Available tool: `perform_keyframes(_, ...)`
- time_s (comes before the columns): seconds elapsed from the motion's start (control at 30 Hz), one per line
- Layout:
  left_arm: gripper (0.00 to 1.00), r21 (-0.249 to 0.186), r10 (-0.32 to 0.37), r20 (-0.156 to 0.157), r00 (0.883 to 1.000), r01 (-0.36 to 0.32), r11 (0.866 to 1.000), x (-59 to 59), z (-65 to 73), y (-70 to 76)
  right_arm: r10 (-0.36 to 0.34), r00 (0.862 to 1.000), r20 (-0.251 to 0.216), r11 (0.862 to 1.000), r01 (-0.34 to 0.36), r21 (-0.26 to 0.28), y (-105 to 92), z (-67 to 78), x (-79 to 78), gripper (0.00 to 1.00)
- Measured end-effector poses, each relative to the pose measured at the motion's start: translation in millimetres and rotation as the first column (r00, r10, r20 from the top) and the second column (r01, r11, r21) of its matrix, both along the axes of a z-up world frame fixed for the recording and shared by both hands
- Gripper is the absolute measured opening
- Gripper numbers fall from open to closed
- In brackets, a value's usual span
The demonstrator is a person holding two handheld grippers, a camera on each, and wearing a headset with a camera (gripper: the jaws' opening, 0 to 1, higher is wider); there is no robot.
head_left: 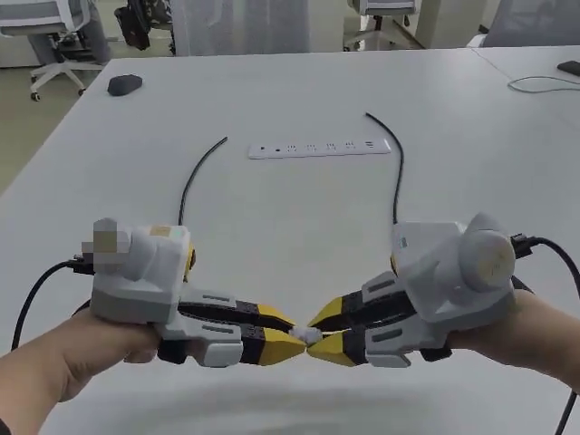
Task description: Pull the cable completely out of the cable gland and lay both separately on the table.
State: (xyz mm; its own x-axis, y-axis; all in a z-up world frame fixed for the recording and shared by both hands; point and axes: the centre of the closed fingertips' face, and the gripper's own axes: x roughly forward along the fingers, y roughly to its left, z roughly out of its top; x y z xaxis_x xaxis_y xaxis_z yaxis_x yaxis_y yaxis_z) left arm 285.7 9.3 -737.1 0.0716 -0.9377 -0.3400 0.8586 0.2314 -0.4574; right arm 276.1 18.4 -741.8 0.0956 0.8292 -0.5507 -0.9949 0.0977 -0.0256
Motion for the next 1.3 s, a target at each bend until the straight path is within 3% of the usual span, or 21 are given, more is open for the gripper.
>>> perform_keyframes(0.07, 0.15, 0.0, 0.015, -0.022, 1.0, -0.015, 1.0, 1.5, 0.4, -0.1, 0.004, 0.999, 0.04, 1.0, -0.003, -0.008, -0.3, 0.3, 2.3, 0.06)
perform_keyframes(0.13, 0.15, -0.005, 0.038, -0.081, 0.996, -0.039, 0.999, 2.2, 0.6, -0.1, 0.019, 0.997, 0.078, 1.0, -0.018, -0.017, -0.1, 0.5, 2.6, 0.06)
perform_keyframes(0.17, 0.15, -0.007, 0.043, -0.094, 0.995, -0.044, 0.999, 2.7, 0.6, 0.1, 0.022, 0.996, 0.089, 1.0, -0.021, -0.019, 0.1, 0.7, 3.1, 0.06)
perform_keyframes(0.27, 0.15, -0.013, 0.056, -0.124, 0.991, -0.058, 0.998, 2.6, 0.8, 0.2, 0.042, 0.99, 0.138, 0.999, -0.037, -0.035, 0.2, 1.3, 3.8, 0.06)
perform_keyframes(0.37, 0.15, -0.017, 0.053, -0.119, 0.991, -0.056, 0.998, 1.3, 1.1, 0.0, 0.049, 0.988, 0.146, 0.998, -0.044, -0.038, -0.3, 1.2, 4.0, 0.07)
perform_keyframes(0.43, 0.15, -0.024, 0.039, -0.087, 0.995, -0.042, 0.999, -0.6, 3.1, -1.0, 0.029, 0.993, 0.112, 0.999, -0.027, -0.025, -1.4, 2.8, 3.6, 0.07)
perform_keyframes(0.47, 0.15, -0.023, 0.035, -0.082, 0.996, -0.037, 0.999, -1.7, 3.3, -1.3, 0.023, 0.998, 0.062, 1.0, -0.022, -0.023, -2.0, 2.1, 2.1, 0.07)
perform_keyframes(0.53, 0.15, -0.024, 0.034, -0.052, 0.998, -0.035, 0.999, -0.8, 4.3, -2.0, 0.02, 0.996, 0.084, 1.0, -0.018, -0.025, -2.3, 3.1, 5.3, 0.07)
perform_keyframes(0.6, 0.15, -0.024, 0.031, -0.059, 0.998, -0.033, 0.999, -0.7, 4.1, -1.6, 0.008, 0.999, 0.041, 1.0, -0.007, -0.016, -1.9, 2.8, 5.2, 0.08)
perform_keyframes(0.67, 0.15, -0.029, 0.025, -0.021, 0.999, -0.026, 0.999, -0.4, 5.8, -1.2, -0.011, 1.0, 0.012, 1.0, 0.011, -0.003, -2.4, 3.9, 7.7, 0.08)
perform_keyframes(0.7, 0.15, -0.029, 0.016, -0.006, 1.0, -0.016, 0.999, -1.2, 6.1, -1.3, -0.027, 0.999, -0.044, 1.0, 0.027, 0.011, -2.5, 4.3, 5.9, 0.08)
perform_keyframes(0.77, 0.15, -0.034, 0.0, 0.051, 0.999, 0.002, 0.999, 0.5, 8.5, -1.7, -0.044, 0.995, -0.092, 0.999, 0.047, 0.027, -3.2, 4.6, 7.7, 0.08)
perform_keyframes(0.83, 0.15, -0.034, -0.01, 0.066, 0.998, 0.013, 0.999, -1.1, 9.5, -2.4, -0.062, 0.984, -0.167, 0.997, 0.069, 0.039, -4.1, 4.7, 7.0, 0.09)
perform_keyframes(0.87, 0.15, -0.033, -0.018, 0.085, 0.996, 0.02, 0.999, -1.0, 10.0, -2.5, -0.063, 0.982, -0.18, 0.997, 0.071, 0.042, -4.2, 4.6, 6.9, 0.09)
perform_keyframes(0.97, 0.15, -0.019, -0.056, 0.139, 0.989, 0.059, 0.998, -5.0, 9.6, -3.9, -0.065, 0.945, -0.32, 0.993, 0.091, 0.068, -5.6, 6.2, 1.8, 0.09)
perform_keyframes(1.03, 0.15, -0.013, -0.064, 0.177, 0.982, 0.068, 0.998, -4.5, 10.1, -4.2, -0.073, 0.94, -0.334, 0.992, 0.104, 0.078, -7.0, 7.0, 4.1, 0.09)
perform_keyframes(1.1, 0.15, -0.02, -0.064, 0.181, 0.981, 0.069, 0.997, -2.8, 11.4, -3.0, -0.076, 0.922, -0.38, 0.988, 0.121, 0.096, -7.3, 9.5, 3.3, 0.09)
perform_keyframes(1.3, 0.15, -0.019, -0.069, 0.209, 0.976, 0.075, 0.997, 0.2, 12.4, -2.4, -0.082, 0.905, -0.417, 0.985, 0.136, 0.102, -6.2, 10.0, 4.7, 0.09)
